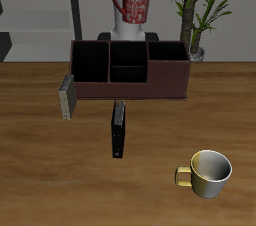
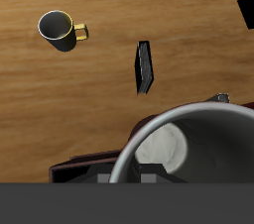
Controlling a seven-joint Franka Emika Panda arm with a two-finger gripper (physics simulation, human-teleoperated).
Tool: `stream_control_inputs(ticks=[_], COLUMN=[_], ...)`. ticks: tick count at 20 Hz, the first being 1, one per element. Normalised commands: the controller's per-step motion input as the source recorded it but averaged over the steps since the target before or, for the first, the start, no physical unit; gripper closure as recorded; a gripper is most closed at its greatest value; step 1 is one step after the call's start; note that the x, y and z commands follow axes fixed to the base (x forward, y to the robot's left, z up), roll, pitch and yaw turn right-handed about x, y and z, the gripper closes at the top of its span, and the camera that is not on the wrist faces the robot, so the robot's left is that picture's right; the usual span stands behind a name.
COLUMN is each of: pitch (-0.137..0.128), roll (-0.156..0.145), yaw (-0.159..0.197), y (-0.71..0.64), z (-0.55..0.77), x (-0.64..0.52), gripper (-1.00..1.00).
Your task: Place the red mug into the back desk caddy's right compartment
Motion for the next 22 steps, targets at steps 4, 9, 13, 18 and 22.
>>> stream_control_inputs(ticks=[4,9,13,18,22], pitch=[0.038,0.046,0.066,0.03,-0.027], roll=[-0.034,-0.015,0.01,0.073,0.092], yaw=[-0.012,-0.014,0.033,0.029,0.071], y=[0.08,0.14,0.34,0.39,0.44], z=[0.08,-0.12,-0.32,-0.12,0.0], x=[-0.29,-0.17,-0.16,-0.23,-0.3], gripper=[1.0,1.0,1.0,1.0,1.0])
